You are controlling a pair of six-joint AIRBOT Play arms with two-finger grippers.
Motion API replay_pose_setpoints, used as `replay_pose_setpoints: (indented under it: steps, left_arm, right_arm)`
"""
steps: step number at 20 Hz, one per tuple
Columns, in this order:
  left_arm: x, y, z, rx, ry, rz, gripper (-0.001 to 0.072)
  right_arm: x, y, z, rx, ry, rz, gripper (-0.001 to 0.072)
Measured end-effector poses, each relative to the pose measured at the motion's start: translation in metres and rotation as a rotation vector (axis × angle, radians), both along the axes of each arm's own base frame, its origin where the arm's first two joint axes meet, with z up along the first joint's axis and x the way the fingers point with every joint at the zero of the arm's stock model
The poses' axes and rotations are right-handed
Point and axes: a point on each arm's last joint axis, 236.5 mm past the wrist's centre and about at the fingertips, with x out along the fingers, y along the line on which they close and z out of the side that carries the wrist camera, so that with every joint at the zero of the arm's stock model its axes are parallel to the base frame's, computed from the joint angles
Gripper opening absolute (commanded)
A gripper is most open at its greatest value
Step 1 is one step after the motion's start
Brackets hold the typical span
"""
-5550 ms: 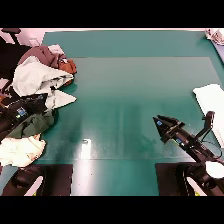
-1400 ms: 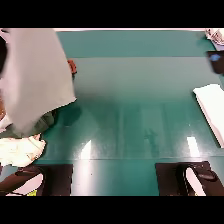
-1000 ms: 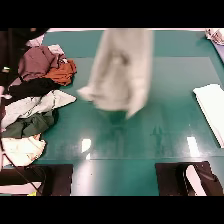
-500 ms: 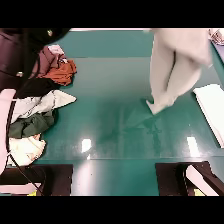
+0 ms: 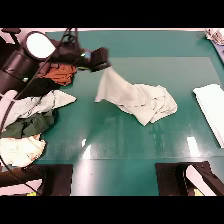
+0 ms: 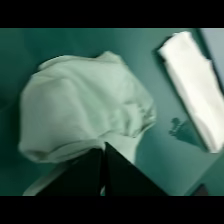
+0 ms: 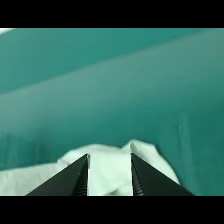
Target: Fold the shirts.
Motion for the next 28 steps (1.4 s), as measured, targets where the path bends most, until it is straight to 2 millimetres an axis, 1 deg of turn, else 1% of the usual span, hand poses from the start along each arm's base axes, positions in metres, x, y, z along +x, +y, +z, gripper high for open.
replay_pose_setpoints:
  steps: [5,6,7,8,9,11,13,14,15,16,18,20,21,22,24,26,28]
  left_arm:
    - [-0.020,0.097,-0.066,0.398,0.150,0.087,0.0021]
    - [-0.023,0.110,-0.076,0.451,0.170,0.102,0.0024]
    - [-0.024,0.121,-0.086,0.502,0.185,0.114,0.0228]
    - [-0.023,0.130,-0.093,0.536,0.187,0.129,0.0541]
    - [-0.021,0.137,-0.098,0.560,0.189,0.147,0.0620]
    - [-0.015,0.149,-0.103,0.593,0.181,0.194,0.0620]
    - [-0.010,0.155,-0.098,0.603,0.164,0.226,0.0620]
    - [-0.008,0.153,-0.090,0.592,0.151,0.230,0.0619]
    - [-0.009,0.145,-0.082,0.571,0.140,0.217,0.0619]
    - [-0.012,0.130,-0.076,0.536,0.129,0.182,0.0619]
    - [-0.021,0.089,-0.063,0.463,0.090,0.077,0.0619]
    - [-0.034,0.047,-0.062,0.424,0.055,-0.033,0.0620]
    - [-0.040,0.027,-0.065,0.416,0.040,-0.086,0.0620]
    - [-0.044,0.011,-0.071,0.417,0.034,-0.128,0.0620]
    - [-0.051,-0.015,-0.090,0.426,0.039,-0.193,0.0621]
    - [-0.054,-0.032,-0.115,0.456,0.054,-0.245,0.0620]
    - [-0.057,-0.043,-0.137,0.489,0.067,-0.297,0.0620]
  right_arm:
    - [-0.030,0.013,-0.081,0.085,0.174,-0.010,0.0303]
    - [-0.035,0.016,-0.096,0.100,0.207,-0.009,0.0304]
    - [-0.040,0.019,-0.111,0.119,0.246,-0.006,0.0305]
    - [-0.045,0.022,-0.125,0.138,0.287,-0.002,0.0306]
    - [-0.050,0.026,-0.137,0.154,0.323,0.005,0.0307]
    - [-0.057,0.036,-0.158,0.181,0.399,0.035,0.0317]
    - [-0.063,0.047,-0.174,0.187,0.472,0.081,0.0317]
    - [-0.066,0.051,-0.180,0.175,0.511,0.105,0.0317]
    - [-0.068,0.054,-0.186,0.154,0.546,0.129,0.0317]
    - [-0.071,0.055,-0.192,0.128,0.583,0.145,0.0317]
    - [-0.071,0.051,-0.198,0.068,0.625,0.153,0.0318]
    - [-0.067,0.044,-0.199,0.024,0.643,0.146,0.0369]
    - [-0.064,0.040,-0.198,0.007,0.645,0.142,0.0385]
    - [-0.062,0.036,-0.196,-0.002,0.645,0.134,0.0386]
    - [-0.059,0.026,-0.195,-0.013,0.649,0.109,0.0385]
    - [-0.057,0.019,-0.195,-0.012,0.650,0.089,0.0385]
    - [-0.058,0.014,-0.194,-0.013,0.654,0.074,0.0385]
